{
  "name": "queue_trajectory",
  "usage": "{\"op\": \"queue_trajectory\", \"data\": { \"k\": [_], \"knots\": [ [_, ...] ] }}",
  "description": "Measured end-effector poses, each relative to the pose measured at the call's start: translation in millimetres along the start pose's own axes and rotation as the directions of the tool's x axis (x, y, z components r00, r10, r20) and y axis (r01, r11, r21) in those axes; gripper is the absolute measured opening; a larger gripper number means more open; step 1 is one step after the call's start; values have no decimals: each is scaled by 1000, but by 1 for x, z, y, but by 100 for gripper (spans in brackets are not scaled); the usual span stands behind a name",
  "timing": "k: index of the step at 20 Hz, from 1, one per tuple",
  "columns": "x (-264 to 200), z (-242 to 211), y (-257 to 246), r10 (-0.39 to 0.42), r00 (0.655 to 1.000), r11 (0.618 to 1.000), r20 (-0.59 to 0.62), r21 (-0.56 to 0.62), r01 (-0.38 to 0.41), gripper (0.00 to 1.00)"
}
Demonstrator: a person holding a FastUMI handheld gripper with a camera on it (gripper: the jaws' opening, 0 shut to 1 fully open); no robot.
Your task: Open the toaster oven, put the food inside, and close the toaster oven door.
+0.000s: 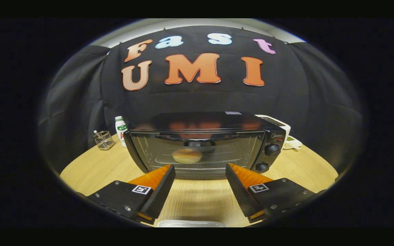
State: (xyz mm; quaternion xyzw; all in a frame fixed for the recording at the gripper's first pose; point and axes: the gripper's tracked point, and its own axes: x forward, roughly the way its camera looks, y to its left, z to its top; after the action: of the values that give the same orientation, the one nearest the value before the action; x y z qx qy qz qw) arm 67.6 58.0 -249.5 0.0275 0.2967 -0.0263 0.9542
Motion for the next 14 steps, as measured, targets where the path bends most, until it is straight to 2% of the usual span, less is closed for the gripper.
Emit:
{"op": "queue_trajectory", "data": {
  "k": [3, 9, 14],
  "knots": [
    [-17, 10, 6, 28, 998, 999, 50, -27, -27, 88],
    [-80, 49, 13, 91, 978, 995, 188, -66, -80, 91],
    [-132, 66, 12, 109, 955, 990, 275, -117, -79, 93]
  ]
}}
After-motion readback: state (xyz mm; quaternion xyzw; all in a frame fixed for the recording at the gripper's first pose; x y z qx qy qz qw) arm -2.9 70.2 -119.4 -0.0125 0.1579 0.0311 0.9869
